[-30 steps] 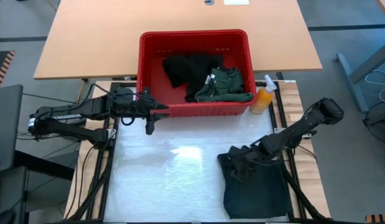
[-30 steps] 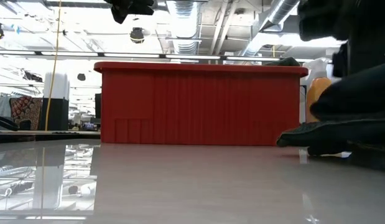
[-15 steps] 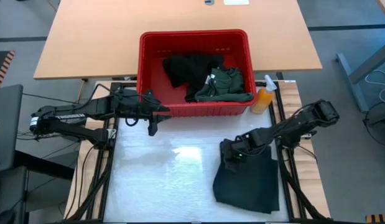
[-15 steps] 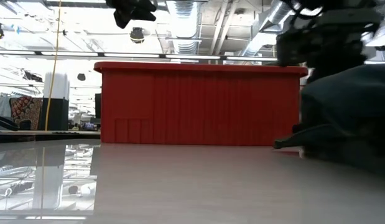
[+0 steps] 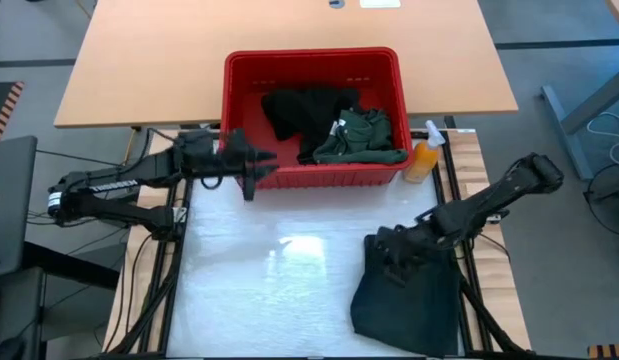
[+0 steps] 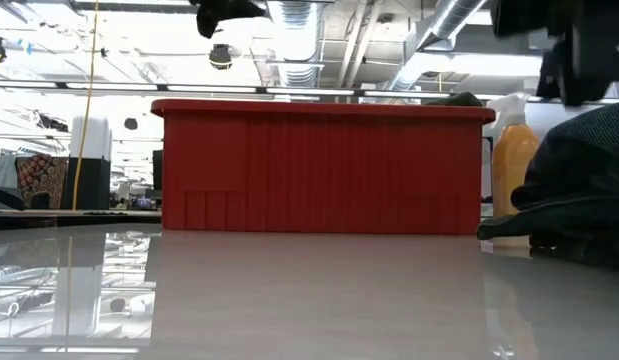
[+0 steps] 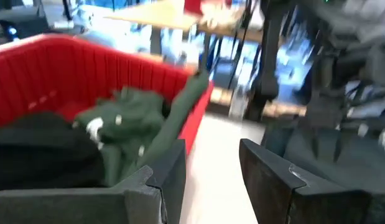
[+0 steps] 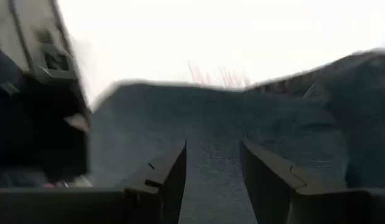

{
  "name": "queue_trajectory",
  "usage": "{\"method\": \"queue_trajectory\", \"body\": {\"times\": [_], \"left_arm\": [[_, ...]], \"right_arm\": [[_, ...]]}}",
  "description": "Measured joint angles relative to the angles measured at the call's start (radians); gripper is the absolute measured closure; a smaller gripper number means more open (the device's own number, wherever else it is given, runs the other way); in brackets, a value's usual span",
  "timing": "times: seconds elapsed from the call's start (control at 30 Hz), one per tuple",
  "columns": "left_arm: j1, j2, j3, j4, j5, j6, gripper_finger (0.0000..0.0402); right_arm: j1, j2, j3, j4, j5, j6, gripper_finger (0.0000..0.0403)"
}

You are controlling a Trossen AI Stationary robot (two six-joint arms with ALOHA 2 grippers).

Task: Fold laundry
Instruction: Remove the gray shorts from the red bin

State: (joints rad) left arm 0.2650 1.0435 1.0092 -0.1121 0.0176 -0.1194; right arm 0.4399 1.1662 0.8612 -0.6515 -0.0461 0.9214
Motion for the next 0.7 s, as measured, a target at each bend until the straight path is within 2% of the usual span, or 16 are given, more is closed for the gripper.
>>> {"method": "queue_trajectory", "body": {"times": [0.07,0.2,0.3,0.43,0.53,0.6,0.7], "left_arm": [[0.043,0.034,0.004,0.068,0.079,-0.028,0.0264],[0.135,0.165,0.06,0.079,0.223,-0.033,0.0264],[0.204,0.28,0.157,0.037,0.263,0.016,0.0264],[0.282,0.446,0.382,-0.101,0.252,0.122,0.0264],[0.329,0.586,0.594,-0.271,0.169,0.272,0.0264],[0.352,0.684,0.724,-0.394,0.108,0.441,0.0264],[0.367,0.804,0.878,-0.554,0.089,0.697,0.0259]], "right_arm": [[0.007,-0.073,0.0,0.005,0.072,0.024,0.0226],[0.013,-0.204,0.001,0.021,0.279,0.03,0.0226],[0.012,-0.274,0.001,0.032,0.421,0.023,0.0226],[0.016,-0.321,0.001,0.031,0.52,0.018,0.0226],[0.026,-0.323,0.001,0.031,0.566,-0.009,0.0226],[0.026,-0.314,0.001,0.031,0.593,-0.03,0.0226],[0.023,-0.29,0.001,0.03,0.618,-0.063,0.0226]]}}
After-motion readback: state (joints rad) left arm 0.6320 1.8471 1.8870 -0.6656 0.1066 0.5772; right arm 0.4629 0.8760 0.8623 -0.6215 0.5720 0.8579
